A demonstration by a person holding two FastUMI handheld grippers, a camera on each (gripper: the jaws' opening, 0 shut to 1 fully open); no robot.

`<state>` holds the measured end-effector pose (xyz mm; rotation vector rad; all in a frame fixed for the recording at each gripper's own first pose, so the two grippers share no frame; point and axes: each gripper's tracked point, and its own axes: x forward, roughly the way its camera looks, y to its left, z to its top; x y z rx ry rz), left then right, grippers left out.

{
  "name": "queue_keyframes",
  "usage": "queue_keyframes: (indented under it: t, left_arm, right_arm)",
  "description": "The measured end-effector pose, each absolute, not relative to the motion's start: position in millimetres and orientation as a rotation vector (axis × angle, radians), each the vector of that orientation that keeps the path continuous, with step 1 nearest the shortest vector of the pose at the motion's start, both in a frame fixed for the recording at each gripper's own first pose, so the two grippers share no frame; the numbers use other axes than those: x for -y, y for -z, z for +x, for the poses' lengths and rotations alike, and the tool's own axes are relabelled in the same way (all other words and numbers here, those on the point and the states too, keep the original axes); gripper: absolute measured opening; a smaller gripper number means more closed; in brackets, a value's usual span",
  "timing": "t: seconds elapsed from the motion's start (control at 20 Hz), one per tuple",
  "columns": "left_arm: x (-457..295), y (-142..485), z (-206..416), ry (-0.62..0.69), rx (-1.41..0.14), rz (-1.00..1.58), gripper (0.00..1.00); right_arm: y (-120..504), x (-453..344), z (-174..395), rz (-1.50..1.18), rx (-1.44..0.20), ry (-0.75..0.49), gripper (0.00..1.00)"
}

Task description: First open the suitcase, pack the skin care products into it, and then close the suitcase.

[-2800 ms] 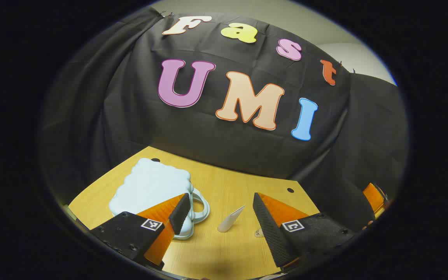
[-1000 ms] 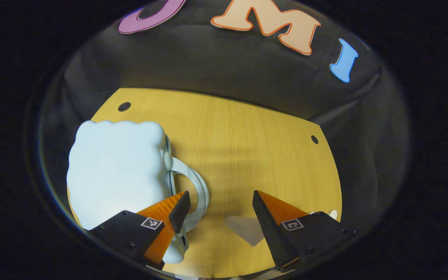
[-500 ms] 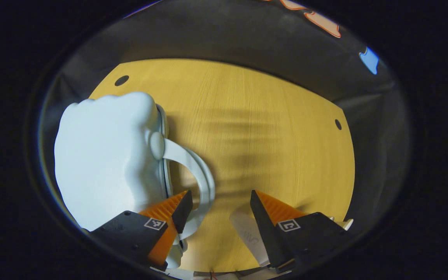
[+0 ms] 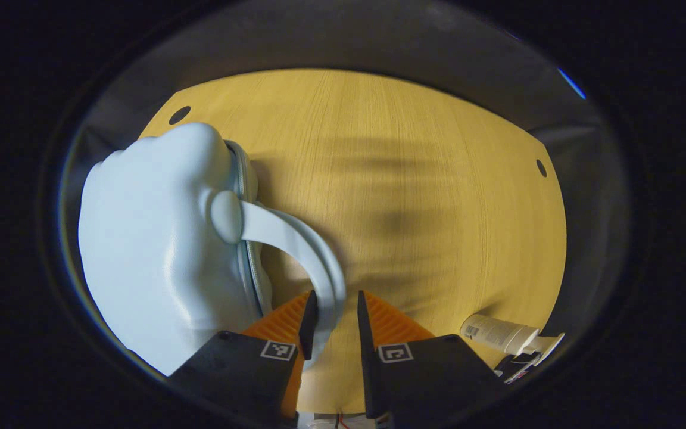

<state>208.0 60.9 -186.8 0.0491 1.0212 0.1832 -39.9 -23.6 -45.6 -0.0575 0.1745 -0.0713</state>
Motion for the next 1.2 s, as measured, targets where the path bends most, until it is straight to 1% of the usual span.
queue_keyframes:
  t: [0.05, 0.15, 0.2, 0.3, 0.35, 0.55, 0.7, 0.8, 1.0, 1.2]
  left_arm:
    - [-63.8, 187.9, 208.0, -0.187, -1.024, 0.050, 0.29]
    - [-65.4, 194.5, 207.0, -0.183, -1.046, 0.032, 0.22]
    - [-66.2, 196.2, 207.6, -0.183, -1.051, 0.022, 0.21]
    - [-68.6, 197.8, 207.9, -0.187, -1.057, 0.023, 0.16]
    - [-69.0, 197.3, 207.3, -0.179, -1.063, 0.033, 0.10]
    - [-66.6, 195.1, 207.5, -0.156, -1.073, 0.058, 0.03]
    - [-63.7, 187.8, 204.8, -0.130, -1.070, 0.041, 0.00]
    - [-64.1, 176.9, 201.9, -0.116, -1.056, 0.037, 0.00]
    - [-54.2, 141.8, 189.6, -0.056, -0.995, 0.016, 0.00]
    - [-50.6, 95.4, 173.6, -0.020, -0.909, -0.024, 0.00]
  right_arm:
    - [44.9, 25.1, -40.7, -0.057, -0.174, 0.077, 0.98]
    - [44.0, 26.9, -41.6, -0.059, -0.169, 0.086, 0.98]
    - [44.1, 27.3, -41.5, -0.062, -0.170, 0.089, 0.98]
    - [44.9, 27.1, -42.3, -0.071, -0.172, 0.093, 0.98]
    - [46.4, 26.5, -41.9, -0.073, -0.174, 0.093, 0.98]
    - [49.7, 20.3, -39.8, -0.070, -0.180, 0.084, 0.98]
    - [48.8, 17.3, -39.6, -0.076, -0.178, 0.079, 0.98]
    - [49.5, 16.8, -39.9, -0.086, -0.180, 0.079, 0.98]
    - [50.6, 9.0, -33.6, -0.074, -0.182, 0.056, 0.98]
    - [48.0, -7.6, -22.5, -0.080, -0.169, 0.008, 0.98]
